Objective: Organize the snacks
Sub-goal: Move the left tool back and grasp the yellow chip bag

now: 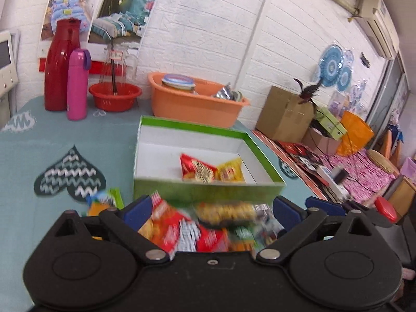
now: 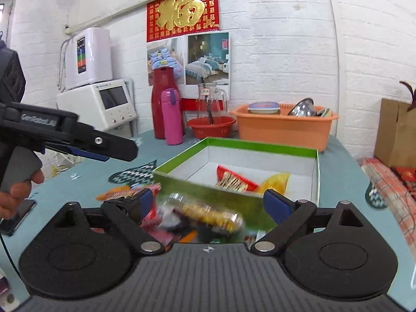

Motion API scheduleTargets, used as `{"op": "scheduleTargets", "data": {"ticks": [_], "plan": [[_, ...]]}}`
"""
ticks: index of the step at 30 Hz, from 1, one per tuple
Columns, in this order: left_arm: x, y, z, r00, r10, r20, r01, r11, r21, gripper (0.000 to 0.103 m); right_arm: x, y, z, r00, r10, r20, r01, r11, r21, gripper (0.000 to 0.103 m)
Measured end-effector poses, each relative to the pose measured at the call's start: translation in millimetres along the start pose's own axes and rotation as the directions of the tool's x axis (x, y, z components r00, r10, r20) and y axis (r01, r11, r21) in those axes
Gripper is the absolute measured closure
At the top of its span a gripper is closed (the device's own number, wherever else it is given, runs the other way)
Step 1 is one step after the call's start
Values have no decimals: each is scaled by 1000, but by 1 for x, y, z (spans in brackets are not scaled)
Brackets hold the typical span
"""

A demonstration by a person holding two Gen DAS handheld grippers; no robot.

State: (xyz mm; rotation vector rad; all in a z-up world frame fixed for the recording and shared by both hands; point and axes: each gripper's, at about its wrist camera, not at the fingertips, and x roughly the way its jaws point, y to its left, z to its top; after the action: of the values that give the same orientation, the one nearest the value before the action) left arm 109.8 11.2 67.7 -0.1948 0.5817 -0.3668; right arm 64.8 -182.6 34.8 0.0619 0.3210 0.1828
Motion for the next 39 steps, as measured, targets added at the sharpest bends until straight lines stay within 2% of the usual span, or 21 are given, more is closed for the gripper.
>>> {"op": "scheduleTargets", "data": {"ticks": [3, 6, 8, 10, 13, 16, 17, 19, 20, 21, 22, 25, 27, 29, 30, 31, 33, 38, 39], "plan": [[-15, 1, -29, 999, -39, -27, 39, 999, -26, 0, -11, 6, -20, 999, 33, -33, -32, 999, 33, 0], [-22, 7, -58, 997, -46, -54, 42, 997, -66, 0, -11, 15, -40, 994, 67, -85, -63, 997, 47, 0], [-24, 16, -77, 996, -48, -70, 39, 991, -126, 0, -8, 22, -51, 986, 111, -123, -105, 993, 48, 0], [-26, 30, -91, 994, -75, -78, 57, 976, -212, 0, 0, 29, -58, 975, 154, -162, -147, 988, 56, 0], [-31, 48, -105, 995, -89, -45, 69, 942, -327, 0, 12, 38, -61, 960, 201, -194, -192, 979, 62, 1], [-33, 58, -108, 997, -77, -30, 61, 929, -366, 0, 24, 48, -59, 958, 211, -194, -206, 977, 46, 5], [-32, 60, -107, 997, -75, -27, 60, 927, -369, 0, 28, 49, -59, 959, 210, -193, -206, 978, 41, 9], [-29, 63, -106, 996, -80, -27, 64, 925, -374, 0, 34, 51, -60, 960, 186, -208, -183, 983, 33, 63], [-27, 64, -105, 996, -88, -27, 72, 925, -374, 0, 32, 49, -63, 959, 191, -209, -188, 982, 34, 69], [-24, 64, -105, 995, -98, -29, 80, 924, -374, 0, 28, 48, -65, 957, 202, -209, -199, 979, 36, 83], [-22, 63, -107, 994, -108, -33, 88, 923, -373, 0, 21, 48, -67, 955, 203, -215, -200, 979, 34, 88], [-13, 58, -109, 989, -138, -46, 112, 925, -363, 0, -1, 46, -73, 958, 196, -211, -195, 981, 26, 92], [-7, 56, -109, 988, -146, -55, 117, 925, -361, 0, -12, 43, -77, 957, 198, -214, -193, 980, 47, 89], [-4, 57, -108, 989, -135, -61, 104, 924, -368, 0, -17, 43, -79, 958, 192, -215, -189, 981, 33, 68], [-4, 57, -107, 990, -132, -59, 101, 924, -369, 0, -17, 44, -78, 962, 177, -206, -176, 984, 23, 51], [-4, 57, -107, 990, -130, -56, 101, 925, -367, 0, -16, 45, -77, 965, 173, -199, -174, 985, 8, 29], [-6, 57, -105, 991, -126, -49, 100, 927, -362, 0, -12, 47, -72, 970, 166, -177, -169, 986, -6, 8], [1, 60, -102, 991, -119, -59, 90, 930, -356, 0, 16, 54, -62, 967, 182, -178, -190, 981, -29, 10], [5, 61, -101, 990, -124, -65, 93, 930, -357, 10, 23, 54, -63, 965, 186, -183, -194, 981, -26, 11]]}}
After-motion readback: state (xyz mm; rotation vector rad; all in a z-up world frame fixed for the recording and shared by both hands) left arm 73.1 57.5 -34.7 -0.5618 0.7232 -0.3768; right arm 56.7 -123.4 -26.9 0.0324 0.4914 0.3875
